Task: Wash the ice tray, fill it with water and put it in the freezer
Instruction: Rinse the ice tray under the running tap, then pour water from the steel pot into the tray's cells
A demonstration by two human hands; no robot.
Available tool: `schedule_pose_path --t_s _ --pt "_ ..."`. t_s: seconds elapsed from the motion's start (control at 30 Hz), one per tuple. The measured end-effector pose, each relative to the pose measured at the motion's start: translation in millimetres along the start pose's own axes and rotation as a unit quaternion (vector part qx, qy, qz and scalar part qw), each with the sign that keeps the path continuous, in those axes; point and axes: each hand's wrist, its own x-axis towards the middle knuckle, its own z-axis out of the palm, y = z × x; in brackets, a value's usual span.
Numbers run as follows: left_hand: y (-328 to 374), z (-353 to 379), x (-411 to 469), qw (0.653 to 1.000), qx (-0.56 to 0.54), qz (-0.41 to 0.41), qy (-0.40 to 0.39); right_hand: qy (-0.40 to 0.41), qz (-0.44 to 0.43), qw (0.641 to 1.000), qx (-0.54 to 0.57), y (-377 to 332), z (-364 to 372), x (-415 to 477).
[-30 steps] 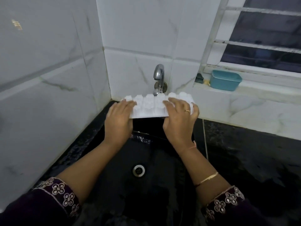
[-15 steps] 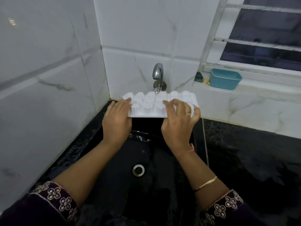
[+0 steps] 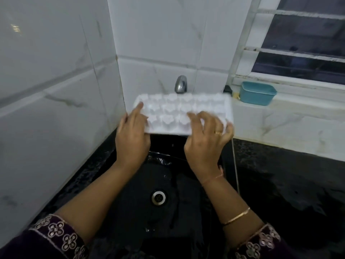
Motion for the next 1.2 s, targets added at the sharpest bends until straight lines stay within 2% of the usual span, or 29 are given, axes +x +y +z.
schedule_pose_path --t_s 0.03,0.07,0.1,0.13,0.2,0.3,0.37,0.47,0.53,0.57,0.6,0.63,0.67,0.7,0.73,0.77,0.8,0.83,0.97,1.1,1.2 --pt "-4 4 -11 0.992 0.022 -0.033 -0.122 -0.148 0.010 0.989 0.003 5 9 -17" --pt "-7 8 -23 0.958 0.064 -0.074 -0.270 -0.309 0.031 0.950 0.021 11 19 -35" --pt "-9 13 -38 0.911 0.096 -0.104 -0.388 -0.428 0.052 0.902 0.029 16 28 -52" --pt "-12 17 -49 0.887 0.105 -0.115 -0.434 -0.463 0.048 0.885 0.031 20 33 -63" --pt "-14 18 -49 0.911 0.077 -0.127 -0.384 -0.375 0.010 0.927 0.027 21 33 -55" --pt "-3 7 -9 0.969 0.047 -0.106 -0.216 -0.229 -0.008 0.973 0.039 12 15 1" --pt "8 -13 24 0.993 0.008 -0.075 -0.085 -0.103 -0.020 0.993 0.062 7 -8 44" --pt "27 -49 57 0.993 -0.044 -0.001 0.106 0.086 -0.052 0.993 0.068 -6 -50 82" --pt "33 -61 55 0.980 -0.060 0.037 0.184 0.175 -0.039 0.982 0.059 -12 -64 75" --pt "35 -62 48 0.979 -0.051 0.042 0.191 0.203 -0.025 0.978 0.038 -12 -63 63" --pt "32 -60 38 0.988 -0.039 0.027 0.147 0.185 -0.015 0.983 0.018 -11 -54 45" --pt "26 -55 27 0.999 -0.018 -0.004 0.038 0.079 -0.008 0.997 0.014 -6 -39 24" --pt "18 -45 15 0.989 0.038 -0.048 -0.137 -0.104 0.012 0.994 0.036 1 -21 1" --pt "10 -33 2 0.938 0.108 -0.081 -0.320 -0.302 0.042 0.951 0.059 7 -3 -23" --pt "3 -23 -13 0.881 0.146 -0.099 -0.439 -0.440 0.059 0.894 0.061 13 12 -45" --pt "-4 -16 -25 0.848 0.156 -0.101 -0.496 -0.491 0.045 0.868 0.052 17 22 -61" --pt "-8 -13 -32 0.840 0.145 -0.106 -0.512 -0.497 0.029 0.866 0.046 19 28 -71" --pt "-12 -9 -35 0.847 0.126 -0.109 -0.504 -0.484 0.028 0.873 0.056 21 31 -74" --pt "-27 -3 -24 0.866 0.052 -0.111 -0.484 -0.479 0.106 0.858 0.152 34 31 -56" --pt "-33 -12 0 0.881 -0.115 -0.164 -0.429 -0.419 0.176 0.864 0.216 55 16 -42" --pt "-35 -8 1 0.837 -0.298 -0.262 -0.378 -0.377 0.220 0.869 0.232 70 1 -38"
